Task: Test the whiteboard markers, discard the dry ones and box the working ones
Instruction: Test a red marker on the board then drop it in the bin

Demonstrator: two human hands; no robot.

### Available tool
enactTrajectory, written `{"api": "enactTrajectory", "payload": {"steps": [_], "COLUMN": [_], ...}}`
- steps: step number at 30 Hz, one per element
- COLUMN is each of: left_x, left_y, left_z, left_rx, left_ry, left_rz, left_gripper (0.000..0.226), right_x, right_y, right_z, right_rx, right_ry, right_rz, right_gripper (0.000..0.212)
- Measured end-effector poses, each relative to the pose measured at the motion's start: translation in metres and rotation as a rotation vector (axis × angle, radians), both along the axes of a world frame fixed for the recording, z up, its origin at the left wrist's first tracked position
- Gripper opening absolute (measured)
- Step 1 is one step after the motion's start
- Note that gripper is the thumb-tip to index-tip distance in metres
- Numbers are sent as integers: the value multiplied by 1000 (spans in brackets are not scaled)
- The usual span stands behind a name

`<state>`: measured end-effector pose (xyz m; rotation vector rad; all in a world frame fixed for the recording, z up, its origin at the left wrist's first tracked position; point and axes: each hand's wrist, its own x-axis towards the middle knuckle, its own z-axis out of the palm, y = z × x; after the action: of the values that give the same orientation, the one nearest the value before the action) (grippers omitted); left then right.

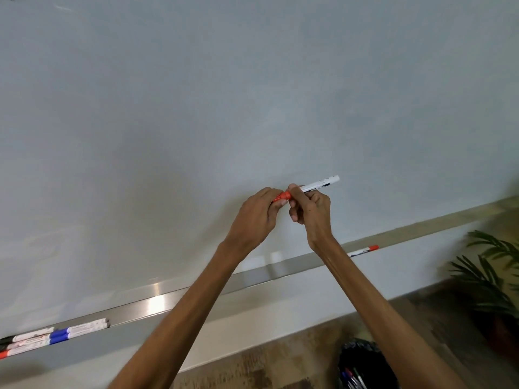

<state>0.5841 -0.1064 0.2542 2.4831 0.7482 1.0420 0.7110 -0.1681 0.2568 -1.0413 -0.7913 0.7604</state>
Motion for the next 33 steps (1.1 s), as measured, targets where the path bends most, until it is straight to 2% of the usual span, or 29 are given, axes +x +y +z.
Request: {"api": "enactTrajectory", "payload": {"steps": [6, 11, 15, 24, 28, 33], "left_x": [20, 50, 78, 150, 176, 211], "left_y": [-4, -21, -34, -74, -91, -111], "left_z": [-32, -58, -86, -147, -175, -206], "left_rx": [-87, -182, -232, -309, -304, -279], "left_ry": [104, 126, 186, 292, 352, 448], "left_rz": [-34, -38, -27, -26, -59, -153], "left_gripper": [26, 20, 19, 20, 17, 16], "right_x": [38, 78, 115, 187, 211, 234], "right_y": [-23, -50, -75, -139, -169, -198], "right_z": [-34, -66, -93, -145, -171, -218], "right_rx": [-162, -292, -368, -554, -655, -798], "right_ry": [-55, 20, 85, 28, -117, -417], "right_rz": [12, -11, -63, -36, -51, -29], "right_gripper": [20, 27, 23, 19, 9, 17]}}
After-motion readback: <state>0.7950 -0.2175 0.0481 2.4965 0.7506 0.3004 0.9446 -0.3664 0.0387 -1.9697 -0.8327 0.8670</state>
